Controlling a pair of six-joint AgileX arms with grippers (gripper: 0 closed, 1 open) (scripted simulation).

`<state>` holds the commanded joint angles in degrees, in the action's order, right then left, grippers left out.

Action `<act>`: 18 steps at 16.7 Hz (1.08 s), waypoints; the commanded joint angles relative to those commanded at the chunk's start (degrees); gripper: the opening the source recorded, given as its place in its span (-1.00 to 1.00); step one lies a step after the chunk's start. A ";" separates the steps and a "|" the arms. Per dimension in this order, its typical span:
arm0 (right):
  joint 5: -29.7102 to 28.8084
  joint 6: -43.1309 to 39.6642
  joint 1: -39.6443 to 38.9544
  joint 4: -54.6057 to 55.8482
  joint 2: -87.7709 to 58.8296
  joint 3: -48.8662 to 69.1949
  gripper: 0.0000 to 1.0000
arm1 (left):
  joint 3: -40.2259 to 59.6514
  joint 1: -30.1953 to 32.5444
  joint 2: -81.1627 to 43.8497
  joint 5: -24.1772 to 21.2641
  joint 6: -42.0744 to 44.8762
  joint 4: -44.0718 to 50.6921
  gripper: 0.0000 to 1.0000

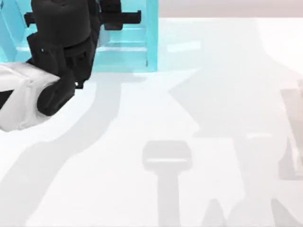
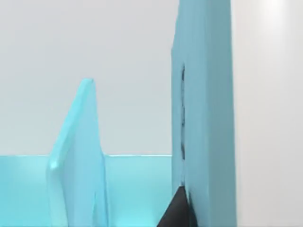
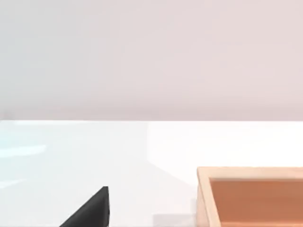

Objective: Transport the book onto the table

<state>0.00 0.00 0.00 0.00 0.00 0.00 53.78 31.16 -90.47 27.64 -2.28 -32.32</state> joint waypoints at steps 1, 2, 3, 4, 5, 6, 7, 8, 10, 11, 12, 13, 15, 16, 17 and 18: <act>0.00 0.00 0.00 0.00 0.00 0.00 1.00 | -1.79 1.01 4.05 0.95 -0.02 2.42 -1.00; 0.00 0.00 0.00 0.00 0.00 0.00 1.00 | -3.43 1.94 7.61 1.83 -0.04 4.64 -1.00; 0.00 0.00 0.00 0.00 0.00 0.00 1.00 | -4.83 2.77 10.54 2.60 -0.05 6.55 -1.00; 0.00 0.00 0.00 0.00 0.00 0.00 1.00 | -6.00 3.48 12.91 3.26 -0.07 8.15 -1.00; 0.00 0.00 0.00 0.00 0.00 0.00 1.00 | -6.87 4.02 14.64 3.77 -0.09 9.36 -1.00; 0.00 0.00 0.00 0.00 0.00 0.00 1.00 | -7.44 4.37 15.75 4.11 -0.11 10.16 -1.00; 0.00 0.00 0.00 0.00 0.00 0.00 1.00 | -7.72 4.54 16.30 4.29 -0.12 10.54 -1.00; 0.00 0.00 0.00 0.00 0.00 0.00 1.00 | -7.72 4.55 16.31 4.29 -0.12 10.55 -1.00; 0.00 0.00 0.00 0.00 0.00 0.00 1.00 | -7.72 4.55 16.31 4.29 -0.12 10.55 -1.00; 0.00 0.00 0.00 0.00 0.00 0.00 1.00 | -7.73 4.25 15.93 4.24 -0.02 10.48 -1.00; 0.00 0.00 0.00 0.00 0.00 0.00 1.00 | -7.73 4.25 15.93 4.24 -0.02 10.48 -1.00; 0.00 0.00 0.00 0.00 0.00 0.00 1.00 | -7.65 4.33 15.92 4.25 0.36 10.47 -1.00; 0.00 0.00 0.00 0.00 0.00 0.00 1.00 | -7.18 4.84 15.79 4.38 2.97 10.48 -1.00; 0.00 0.00 0.00 0.00 0.00 0.00 1.00 | -6.83 5.23 15.63 4.51 5.08 10.52 -1.00; 0.00 0.00 0.00 0.00 0.00 0.00 1.00 | -6.41 5.73 15.38 4.70 7.85 10.63 -1.00; 0.00 0.00 0.00 0.00 0.00 0.00 1.00 | -5.96 6.32 15.02 4.96 11.19 10.81 -1.00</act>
<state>0.00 0.00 0.00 0.00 0.00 0.00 47.82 37.48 -75.45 32.60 8.91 -21.51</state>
